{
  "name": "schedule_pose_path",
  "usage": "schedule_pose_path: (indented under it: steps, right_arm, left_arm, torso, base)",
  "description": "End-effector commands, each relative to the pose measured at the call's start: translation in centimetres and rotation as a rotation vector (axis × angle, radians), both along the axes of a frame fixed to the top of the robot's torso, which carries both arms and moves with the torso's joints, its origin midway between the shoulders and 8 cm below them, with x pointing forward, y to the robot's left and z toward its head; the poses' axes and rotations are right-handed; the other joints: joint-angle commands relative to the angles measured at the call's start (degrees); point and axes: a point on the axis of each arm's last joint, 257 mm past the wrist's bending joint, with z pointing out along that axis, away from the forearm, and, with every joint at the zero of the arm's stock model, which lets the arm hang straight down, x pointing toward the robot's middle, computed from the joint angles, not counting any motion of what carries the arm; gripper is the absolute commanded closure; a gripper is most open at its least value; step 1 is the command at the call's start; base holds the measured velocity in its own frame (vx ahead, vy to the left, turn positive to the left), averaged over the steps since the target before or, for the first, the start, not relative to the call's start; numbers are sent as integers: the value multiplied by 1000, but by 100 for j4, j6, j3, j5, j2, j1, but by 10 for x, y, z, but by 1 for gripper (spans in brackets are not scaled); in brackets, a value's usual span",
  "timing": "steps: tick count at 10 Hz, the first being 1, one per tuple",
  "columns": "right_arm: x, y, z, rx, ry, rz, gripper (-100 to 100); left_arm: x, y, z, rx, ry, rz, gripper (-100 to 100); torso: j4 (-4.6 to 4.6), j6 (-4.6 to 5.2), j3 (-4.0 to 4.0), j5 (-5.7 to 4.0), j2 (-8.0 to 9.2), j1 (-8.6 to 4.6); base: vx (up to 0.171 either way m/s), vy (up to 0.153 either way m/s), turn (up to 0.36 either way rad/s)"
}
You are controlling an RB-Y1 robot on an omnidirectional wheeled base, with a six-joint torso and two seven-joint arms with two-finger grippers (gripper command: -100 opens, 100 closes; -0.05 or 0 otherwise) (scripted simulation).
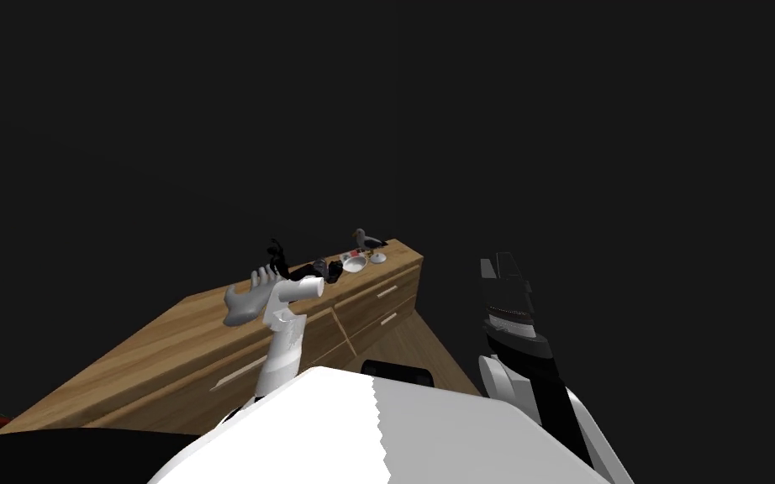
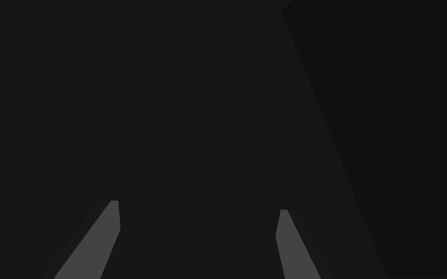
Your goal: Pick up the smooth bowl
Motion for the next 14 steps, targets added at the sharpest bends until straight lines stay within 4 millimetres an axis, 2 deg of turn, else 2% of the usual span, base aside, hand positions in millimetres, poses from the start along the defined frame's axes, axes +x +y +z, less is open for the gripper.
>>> schedule_pose_path:
  steps: [1, 7, 14]
  right_arm:
    - [0, 0, 0, 0, 0, 0, 0]
    - [0, 0, 0, 0, 0, 0, 0]
    - [0, 0, 0, 0, 0, 0, 0]
  left_arm:
    - [-2, -2, -10, -30, 38, 7, -100]
    - [1, -16, -36, -149, 141, 12, -100]
    - [-6, -33, -65, -257, 271, 18, -100]
  torso:
    - [0, 0, 0, 0, 0, 0]
    - [0, -5, 0, 1, 1, 1]
    - [-1, -4, -1, 1, -1, 2]
  base:
    - [21, 12, -92]
    - [21, 12, -103]
    - [27, 17, -98]
